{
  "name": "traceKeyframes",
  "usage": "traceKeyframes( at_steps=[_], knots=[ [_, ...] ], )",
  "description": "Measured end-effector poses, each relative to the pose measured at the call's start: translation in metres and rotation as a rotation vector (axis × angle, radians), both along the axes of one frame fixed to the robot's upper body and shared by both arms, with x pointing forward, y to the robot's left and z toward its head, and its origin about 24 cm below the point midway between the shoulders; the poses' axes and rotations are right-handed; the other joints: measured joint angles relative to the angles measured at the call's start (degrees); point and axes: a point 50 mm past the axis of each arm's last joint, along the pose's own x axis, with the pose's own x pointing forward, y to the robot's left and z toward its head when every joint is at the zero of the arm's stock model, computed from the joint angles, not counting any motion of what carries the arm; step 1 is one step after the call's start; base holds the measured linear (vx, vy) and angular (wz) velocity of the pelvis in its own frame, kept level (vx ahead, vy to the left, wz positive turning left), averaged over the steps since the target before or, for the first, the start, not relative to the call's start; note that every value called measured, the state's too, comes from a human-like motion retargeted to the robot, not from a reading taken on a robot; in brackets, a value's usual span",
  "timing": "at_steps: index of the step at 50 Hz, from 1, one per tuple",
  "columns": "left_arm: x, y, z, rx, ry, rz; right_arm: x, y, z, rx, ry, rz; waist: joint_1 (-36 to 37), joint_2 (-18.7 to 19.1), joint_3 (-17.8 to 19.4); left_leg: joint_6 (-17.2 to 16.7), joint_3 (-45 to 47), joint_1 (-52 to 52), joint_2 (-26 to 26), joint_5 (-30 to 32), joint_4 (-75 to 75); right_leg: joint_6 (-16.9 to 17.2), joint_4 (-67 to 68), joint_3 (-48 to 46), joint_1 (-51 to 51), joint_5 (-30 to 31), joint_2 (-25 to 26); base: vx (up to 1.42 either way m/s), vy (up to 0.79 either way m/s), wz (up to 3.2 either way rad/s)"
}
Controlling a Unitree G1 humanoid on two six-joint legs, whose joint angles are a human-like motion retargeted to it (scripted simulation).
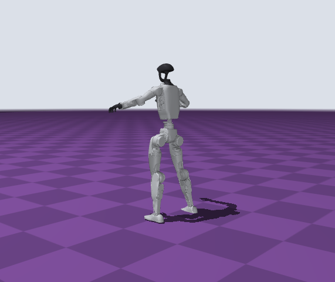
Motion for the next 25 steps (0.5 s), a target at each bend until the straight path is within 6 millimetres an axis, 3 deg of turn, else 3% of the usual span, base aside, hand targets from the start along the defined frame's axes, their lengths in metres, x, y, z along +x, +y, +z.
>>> traceKeyframes(
  at_steps=[2, 5, 7, 9, 12, 15, 20, 25],
  knots=[
    [0.003, -0.002, -0.066, -0.041, 0.128, 0.101, 0.002, 0.009, -0.064, 0.073, 0.140, -0.033, 0.4, 0.1, 0.2, 0.1, -0.1, -0.1, 0.0, 0.1, -0.2, -0.1, 0.0, -0.1, 0.0, -0.2, 0.0, 0.00, 0.00, 0.00],
    [-0.026, -0.012, -0.167, -0.040, 0.388, 0.286, -0.009, 0.037, -0.160, 0.051, 0.482, -0.010, -0.1, 0.2, 0.3, 0.0, -0.2, -0.1, -0.1, 0.0, -0.3, -0.2, 0.2, -0.2, -0.1, -0.5, -0.1, 0.00, 0.00, 0.00],
    [-0.059, -0.022, -0.212, -0.005, 0.530, 0.385, -0.027, 0.055, -0.204, -0.004, 0.657, 0.020, -0.8, 0.2, 0.7, -0.1, -0.2, -0.2, -0.1, -0.1, -0.2, -0.1, 0.3, -0.2, -0.2, -0.7, -0.1, 0.00, 0.00, 0.00],
    [-0.086, -0.031, -0.236, 0.019, 0.574, 0.438, -0.043, 0.067, -0.227, -0.011, 0.700, 0.014, -1.3, 0.2, 1.7, -0.2, -0.1, -0.2, -0.1, -0.1, -0.1, 0.0, 0.6, -0.1, -0.3, -0.8, -0.1, 0.00, 0.00, 0.00],
    [-0.109, -0.043, -0.245, -0.008, 0.486, 0.443, -0.059, 0.075, -0.233, 0.067, 0.614, -0.034, -1.8, 0.3, 3.6, -0.3, 0.2, -0.2, -0.1, -0.2, 0.2, 0.0, 0.9, 0.3, -0.6, -0.8, -0.1, 0.00, 0.00, 0.00],
    [-0.113, -0.052, -0.236, -0.070, 0.366, 0.375, -0.065, 0.079, -0.229, 0.097, 0.543, -0.029, -1.5, 0.2, 5.5, -0.4, 0.7, -0.4, 0.0, -0.2, 0.5, 0.1, 1.3, 1.0, -1.2, -0.5, 0.0, -0.01, 0.00, -0.13],
    [-0.096, -0.059, -0.214, -0.126, 0.306, 0.254, -0.059, 0.079, -0.221, 0.016, 0.588, 0.069, 0.4, 0.1, 8.2, -0.5, 1.7, -1.3, 0.2, 0.1, 0.7, 0.3, 1.3, 2.3, -2.8, 0.2, 0.3, -0.06, 0.00, -0.18],
    [-0.058, -0.068, -0.195, -0.248, 0.289, 0.258, -0.035, 0.083, -0.210, 0.019, 0.607, 0.101, 1.3, -0.1, 11.0, -0.2, 1.6, -4.2, 0.2, 1.4, 0.3, 0.0, 0.7, 2.8, -5.8, 1.6, 0.4, -0.13, 0.00, -0.01]
  ],
)
